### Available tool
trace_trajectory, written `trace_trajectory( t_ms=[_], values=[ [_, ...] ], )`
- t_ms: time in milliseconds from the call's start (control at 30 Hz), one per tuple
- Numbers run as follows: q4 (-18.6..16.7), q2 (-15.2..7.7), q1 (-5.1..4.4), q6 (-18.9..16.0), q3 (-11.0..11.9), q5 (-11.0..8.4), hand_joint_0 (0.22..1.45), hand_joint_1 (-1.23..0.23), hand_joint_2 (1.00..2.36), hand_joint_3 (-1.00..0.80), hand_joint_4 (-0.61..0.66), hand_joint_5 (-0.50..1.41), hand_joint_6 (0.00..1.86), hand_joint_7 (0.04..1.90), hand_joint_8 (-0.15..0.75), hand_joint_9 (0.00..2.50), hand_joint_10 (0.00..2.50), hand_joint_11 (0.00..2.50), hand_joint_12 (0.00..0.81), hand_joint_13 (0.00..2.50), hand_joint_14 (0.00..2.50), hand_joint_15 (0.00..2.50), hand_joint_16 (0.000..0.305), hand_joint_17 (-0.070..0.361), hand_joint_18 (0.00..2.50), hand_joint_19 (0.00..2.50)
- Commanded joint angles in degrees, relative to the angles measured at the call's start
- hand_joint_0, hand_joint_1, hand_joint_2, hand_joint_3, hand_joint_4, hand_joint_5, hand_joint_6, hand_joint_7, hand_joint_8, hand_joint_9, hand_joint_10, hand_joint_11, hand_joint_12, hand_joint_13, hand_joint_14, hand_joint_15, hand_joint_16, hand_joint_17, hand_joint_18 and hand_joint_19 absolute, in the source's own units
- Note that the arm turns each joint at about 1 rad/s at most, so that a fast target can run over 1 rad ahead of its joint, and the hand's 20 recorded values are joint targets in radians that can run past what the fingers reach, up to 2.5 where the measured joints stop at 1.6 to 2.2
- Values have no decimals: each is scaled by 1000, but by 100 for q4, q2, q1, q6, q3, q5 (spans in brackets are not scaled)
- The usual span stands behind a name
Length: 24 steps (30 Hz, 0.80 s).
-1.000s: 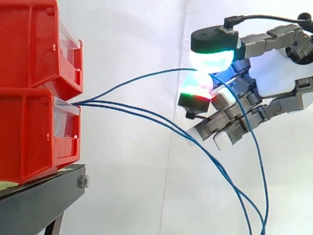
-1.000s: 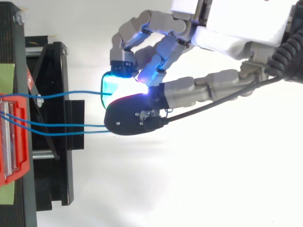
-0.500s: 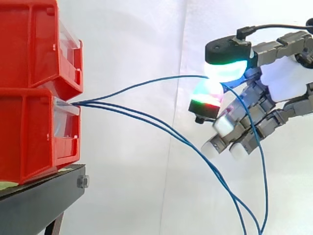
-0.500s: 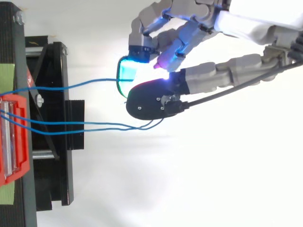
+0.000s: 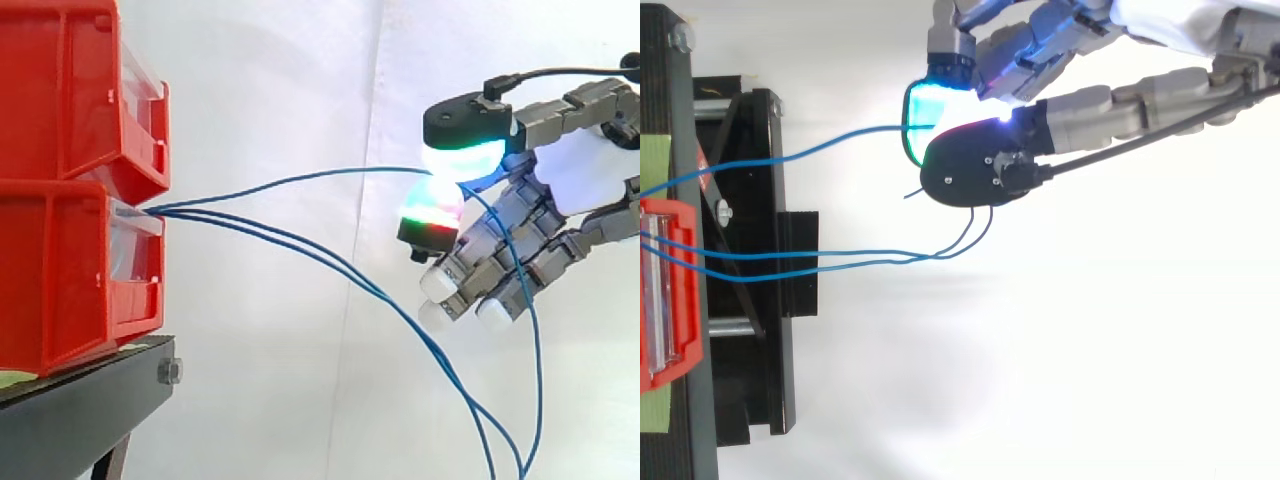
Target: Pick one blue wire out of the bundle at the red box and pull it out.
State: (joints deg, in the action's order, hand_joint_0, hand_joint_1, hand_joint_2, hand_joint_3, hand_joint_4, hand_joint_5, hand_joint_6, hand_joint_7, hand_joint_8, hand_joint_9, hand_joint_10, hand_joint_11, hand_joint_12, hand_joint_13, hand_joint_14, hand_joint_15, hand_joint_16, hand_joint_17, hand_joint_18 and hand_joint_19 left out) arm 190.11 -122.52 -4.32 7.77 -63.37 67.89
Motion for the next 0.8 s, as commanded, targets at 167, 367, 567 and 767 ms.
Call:
trace_trajectory(
  t_ms=[167, 367, 567, 767],
  values=[
    [70, -9, 19, 40, 0, -4, 607, -829, 1001, -4, 165, -88, 902, 1179, 375, 585, 1, 149, 454, 436, 3, 144, 66, 148, 626, 311],
    [61, -9, 19, 40, 0, 5, 607, -828, 1001, -4, 167, -89, 902, 1184, 374, 586, 1, 154, 454, 436, 3, 143, 66, 148, 624, 321],
    [35, -9, 19, 49, -9, 5, 607, -827, 1001, -4, 170, -89, 901, 1190, 376, 597, 2, 171, 454, 441, 3, 144, 66, 148, 624, 329],
    [35, 0, 19, 49, -9, 5, 606, -826, 1001, -2, 175, -89, 901, 1189, 376, 595, 4, 162, 452, 442, 3, 151, 66, 148, 629, 324]
  ],
)
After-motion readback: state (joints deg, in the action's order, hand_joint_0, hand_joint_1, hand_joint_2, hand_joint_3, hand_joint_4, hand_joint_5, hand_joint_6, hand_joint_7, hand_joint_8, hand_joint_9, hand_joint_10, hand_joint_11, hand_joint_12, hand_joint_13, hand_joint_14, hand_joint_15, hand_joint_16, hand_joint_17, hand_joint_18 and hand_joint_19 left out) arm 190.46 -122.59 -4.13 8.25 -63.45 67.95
